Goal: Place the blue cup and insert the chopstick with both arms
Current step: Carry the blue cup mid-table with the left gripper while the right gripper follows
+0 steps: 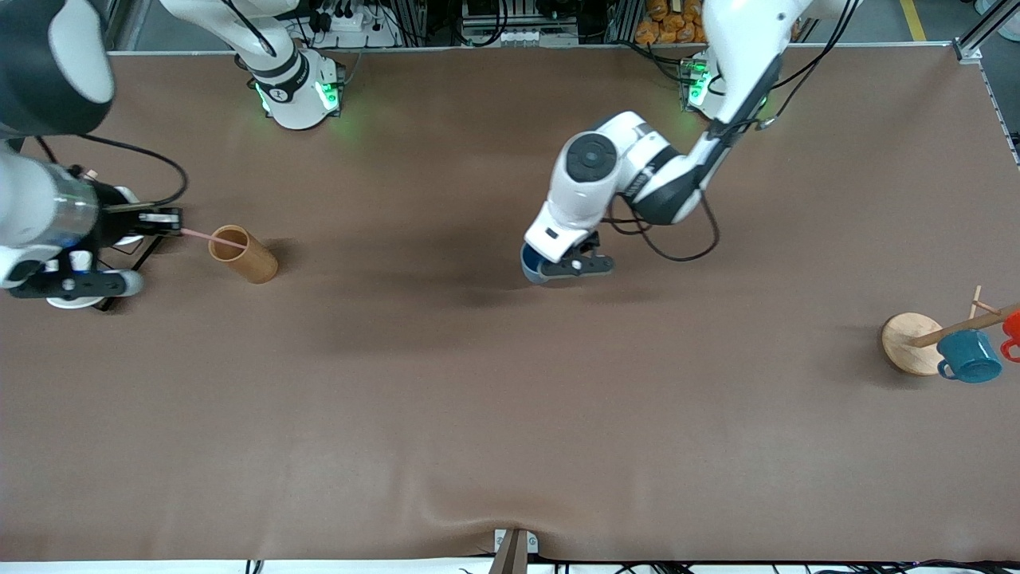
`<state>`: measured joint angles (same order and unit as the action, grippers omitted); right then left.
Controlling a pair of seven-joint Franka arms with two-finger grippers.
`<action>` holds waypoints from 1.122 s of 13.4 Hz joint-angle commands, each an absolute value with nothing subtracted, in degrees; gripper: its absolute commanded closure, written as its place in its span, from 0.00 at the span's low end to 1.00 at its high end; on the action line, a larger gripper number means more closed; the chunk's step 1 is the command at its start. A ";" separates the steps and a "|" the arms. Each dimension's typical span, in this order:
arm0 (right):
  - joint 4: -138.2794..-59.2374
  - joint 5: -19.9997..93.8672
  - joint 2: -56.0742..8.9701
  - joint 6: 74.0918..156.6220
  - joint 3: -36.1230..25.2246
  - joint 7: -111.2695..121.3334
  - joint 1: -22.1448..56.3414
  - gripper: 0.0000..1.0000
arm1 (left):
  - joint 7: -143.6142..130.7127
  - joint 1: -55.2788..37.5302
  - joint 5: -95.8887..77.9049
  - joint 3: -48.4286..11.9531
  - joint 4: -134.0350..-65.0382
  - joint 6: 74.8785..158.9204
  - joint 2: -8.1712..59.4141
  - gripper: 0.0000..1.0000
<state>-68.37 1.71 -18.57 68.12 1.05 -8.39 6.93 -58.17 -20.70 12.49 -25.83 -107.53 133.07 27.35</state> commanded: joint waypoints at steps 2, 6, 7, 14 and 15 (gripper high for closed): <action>-67.41 9.55 -20.48 71.79 1.76 -17.48 6.68 1.00 | -65.91 -25.13 15.73 -25.31 -104.07 133.33 31.28 1.00; -72.67 13.61 -20.57 76.63 1.76 -21.86 6.67 1.00 | -66.71 -27.07 15.73 -25.31 -103.62 134.20 32.25 1.00; -73.99 15.10 -20.57 78.12 1.76 -25.28 7.20 1.00 | -67.14 -27.24 15.73 -25.31 -103.62 134.82 32.60 1.00; -76.82 16.08 -19.78 79.10 2.45 -38.72 14.13 1.00 | -72.69 -26.11 15.12 -25.49 -102.83 132.90 28.32 0.00; -76.73 16.26 -19.78 79.54 3.51 -42.41 15.28 1.00 | -72.34 -25.32 15.03 -25.49 -102.66 131.50 26.30 0.00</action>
<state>-74.94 15.27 -21.50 78.53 2.36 -36.04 13.13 -71.10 -26.20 14.22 -25.55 -102.39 134.48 30.87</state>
